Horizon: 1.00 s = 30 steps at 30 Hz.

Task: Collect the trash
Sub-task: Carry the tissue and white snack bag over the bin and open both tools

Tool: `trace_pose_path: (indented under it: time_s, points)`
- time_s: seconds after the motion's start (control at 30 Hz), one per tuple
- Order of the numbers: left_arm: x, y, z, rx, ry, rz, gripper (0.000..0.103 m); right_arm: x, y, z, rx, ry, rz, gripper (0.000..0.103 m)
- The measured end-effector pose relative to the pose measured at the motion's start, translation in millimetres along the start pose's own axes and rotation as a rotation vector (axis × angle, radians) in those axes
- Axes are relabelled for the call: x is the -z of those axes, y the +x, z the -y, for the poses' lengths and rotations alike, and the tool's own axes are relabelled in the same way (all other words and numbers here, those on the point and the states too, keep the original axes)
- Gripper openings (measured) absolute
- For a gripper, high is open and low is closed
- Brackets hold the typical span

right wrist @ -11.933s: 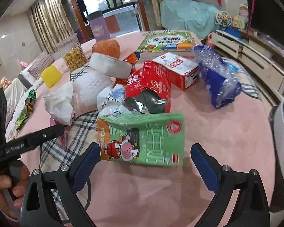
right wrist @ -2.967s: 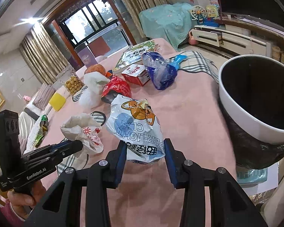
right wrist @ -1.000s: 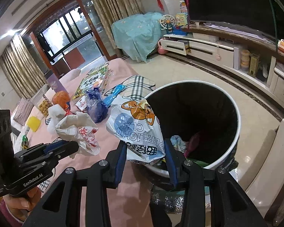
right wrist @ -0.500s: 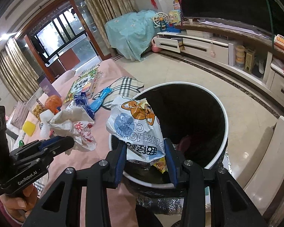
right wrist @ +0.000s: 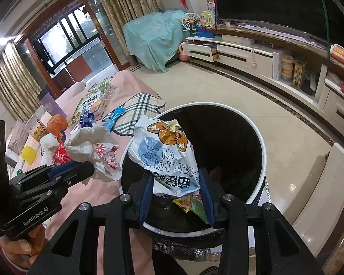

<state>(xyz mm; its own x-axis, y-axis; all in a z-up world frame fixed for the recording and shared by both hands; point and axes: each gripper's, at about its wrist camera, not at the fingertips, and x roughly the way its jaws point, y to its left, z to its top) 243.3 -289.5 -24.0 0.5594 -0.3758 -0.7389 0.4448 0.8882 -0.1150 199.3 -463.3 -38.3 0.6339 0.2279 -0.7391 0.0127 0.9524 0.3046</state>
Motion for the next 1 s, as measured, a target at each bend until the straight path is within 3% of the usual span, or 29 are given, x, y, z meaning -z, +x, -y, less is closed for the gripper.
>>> trace_pose_path:
  time_s: [0.67, 0.83, 1.0]
  points:
    - [-24.2, 18.7, 25.4, 0.049, 0.036, -0.011, 0.021, -16.4, 0.3, 15.8, 0.056, -0.011, -0.017, 0.040]
    - [-24.4, 28.3, 27.7, 0.068, 0.028, -0.044, 0.026, -17.4, 4.1, 22.6, 0.062, -0.002, -0.030, 0.044]
    - [-21.9, 32.6, 27.5, 0.068, 0.026, -0.061, 0.035, -18.4, 3.2, 30.5, 0.063, 0.032, -0.023, 0.057]
